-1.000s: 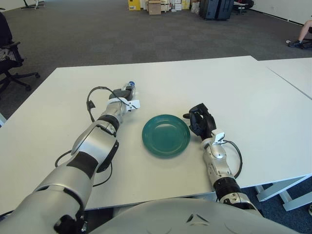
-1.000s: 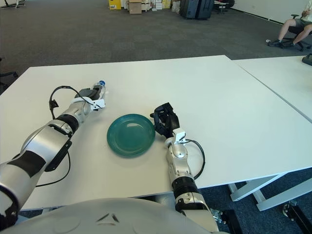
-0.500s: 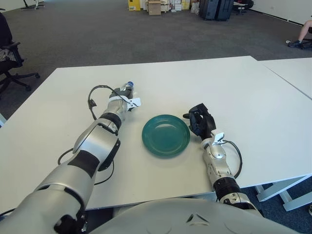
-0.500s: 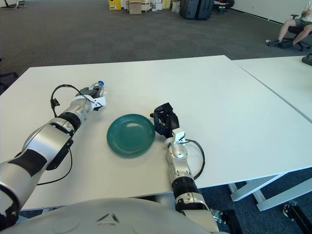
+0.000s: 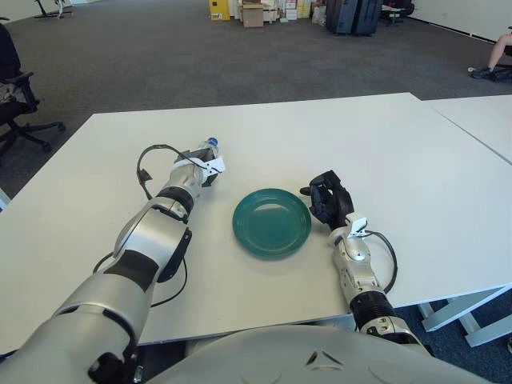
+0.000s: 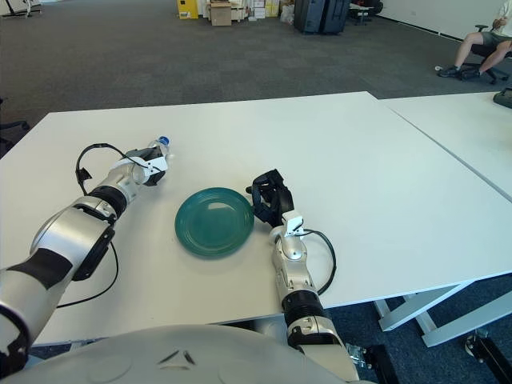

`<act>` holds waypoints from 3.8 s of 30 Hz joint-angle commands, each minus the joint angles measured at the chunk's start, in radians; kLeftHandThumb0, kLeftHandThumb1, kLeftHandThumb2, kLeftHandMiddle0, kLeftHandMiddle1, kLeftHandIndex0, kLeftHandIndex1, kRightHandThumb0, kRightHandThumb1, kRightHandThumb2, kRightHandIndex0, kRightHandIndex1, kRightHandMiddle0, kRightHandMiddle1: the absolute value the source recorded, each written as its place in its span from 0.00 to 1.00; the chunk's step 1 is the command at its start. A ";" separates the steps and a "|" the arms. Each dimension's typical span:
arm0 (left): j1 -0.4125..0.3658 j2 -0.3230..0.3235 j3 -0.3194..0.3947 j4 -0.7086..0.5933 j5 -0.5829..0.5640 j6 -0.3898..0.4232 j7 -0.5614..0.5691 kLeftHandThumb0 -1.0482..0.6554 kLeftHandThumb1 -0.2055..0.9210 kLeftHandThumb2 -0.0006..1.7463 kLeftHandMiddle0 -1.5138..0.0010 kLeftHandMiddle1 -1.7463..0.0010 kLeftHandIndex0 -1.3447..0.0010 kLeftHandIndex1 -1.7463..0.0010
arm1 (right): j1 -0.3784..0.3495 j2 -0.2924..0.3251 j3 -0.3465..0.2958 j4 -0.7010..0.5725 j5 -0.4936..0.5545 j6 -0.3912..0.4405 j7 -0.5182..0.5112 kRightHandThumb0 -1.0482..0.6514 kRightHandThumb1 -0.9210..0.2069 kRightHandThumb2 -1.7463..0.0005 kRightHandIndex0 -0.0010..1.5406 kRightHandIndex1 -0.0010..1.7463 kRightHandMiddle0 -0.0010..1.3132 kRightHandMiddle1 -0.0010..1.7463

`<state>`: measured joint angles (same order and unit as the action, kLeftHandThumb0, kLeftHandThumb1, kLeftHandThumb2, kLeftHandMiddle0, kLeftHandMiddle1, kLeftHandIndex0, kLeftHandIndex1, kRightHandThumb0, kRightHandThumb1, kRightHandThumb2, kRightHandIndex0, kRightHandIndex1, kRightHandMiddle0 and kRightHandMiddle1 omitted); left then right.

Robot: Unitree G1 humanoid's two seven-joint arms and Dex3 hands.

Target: Put the bottle into the plate.

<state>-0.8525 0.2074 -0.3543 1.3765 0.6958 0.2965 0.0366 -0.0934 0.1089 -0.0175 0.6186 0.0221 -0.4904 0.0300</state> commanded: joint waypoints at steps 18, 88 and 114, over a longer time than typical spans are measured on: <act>0.070 -0.019 0.004 0.041 0.013 0.005 -0.082 0.38 0.68 0.57 0.74 0.32 0.69 0.00 | 0.033 -0.005 -0.019 0.082 0.015 0.034 0.004 0.40 0.19 0.54 0.29 0.65 0.25 0.99; 0.200 0.109 -0.169 -0.056 0.009 -0.505 -0.876 0.40 1.00 0.29 0.63 0.55 0.84 0.01 | 0.037 0.004 0.021 0.059 -0.019 0.059 0.030 0.40 0.15 0.57 0.25 0.70 0.22 1.00; -0.094 0.187 -0.132 -0.059 -0.057 -0.599 -0.538 0.38 0.72 0.54 0.74 0.65 0.71 0.00 | -0.019 -0.006 0.015 0.129 -0.013 0.047 0.028 0.40 0.14 0.58 0.25 0.69 0.21 1.00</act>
<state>-0.9143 0.3908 -0.4769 1.3022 0.6258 -0.3222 -0.5258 -0.1507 0.1054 0.0014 0.6858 0.0094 -0.4869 0.0625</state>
